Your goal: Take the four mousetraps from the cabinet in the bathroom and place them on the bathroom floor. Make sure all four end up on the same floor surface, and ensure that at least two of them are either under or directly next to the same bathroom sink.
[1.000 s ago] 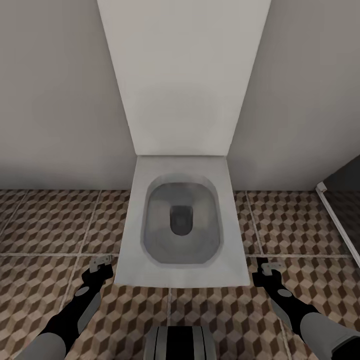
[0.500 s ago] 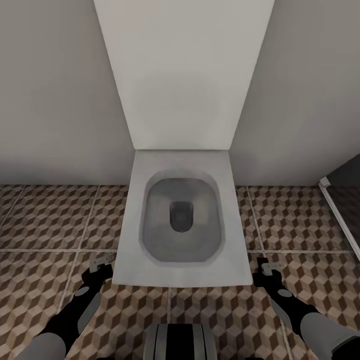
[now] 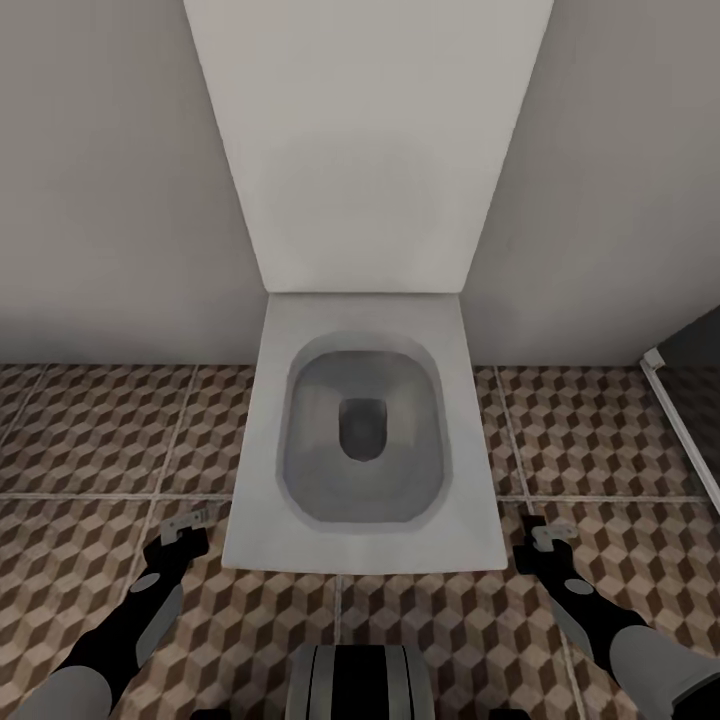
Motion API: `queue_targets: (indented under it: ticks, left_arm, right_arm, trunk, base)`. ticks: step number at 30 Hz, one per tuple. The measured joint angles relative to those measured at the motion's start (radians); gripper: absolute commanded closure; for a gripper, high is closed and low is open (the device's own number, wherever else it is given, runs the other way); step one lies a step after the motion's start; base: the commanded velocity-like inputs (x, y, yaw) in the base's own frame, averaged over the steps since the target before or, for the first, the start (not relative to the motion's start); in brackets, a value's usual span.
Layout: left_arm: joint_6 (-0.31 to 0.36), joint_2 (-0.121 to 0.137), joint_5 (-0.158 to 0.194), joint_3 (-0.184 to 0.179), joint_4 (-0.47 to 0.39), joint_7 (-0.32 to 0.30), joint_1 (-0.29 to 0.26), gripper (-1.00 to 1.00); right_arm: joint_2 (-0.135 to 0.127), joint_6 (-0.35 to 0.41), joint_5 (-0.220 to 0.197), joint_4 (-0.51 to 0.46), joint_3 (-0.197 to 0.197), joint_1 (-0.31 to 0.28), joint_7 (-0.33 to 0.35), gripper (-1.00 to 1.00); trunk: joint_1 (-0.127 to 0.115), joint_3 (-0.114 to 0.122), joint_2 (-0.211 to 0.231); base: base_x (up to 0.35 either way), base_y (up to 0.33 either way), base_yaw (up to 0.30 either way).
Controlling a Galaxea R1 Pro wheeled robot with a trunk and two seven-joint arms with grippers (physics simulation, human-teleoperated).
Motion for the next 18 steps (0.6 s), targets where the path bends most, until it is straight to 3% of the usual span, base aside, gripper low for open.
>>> queue_targets:
  ticks: [18]
  left_arm:
    - [-0.005, -0.003, 0.001, 0.002, 0.0, 0.001, 0.0, 1.0]
  right_arm:
    - [-0.001, 0.0, 0.0, 0.0, 0.0, 0.0, -0.001, 1.0]
  trunk:
    - [0.0, 0.0, 0.0]
  base:
    - [0.0, 0.0, 0.0]
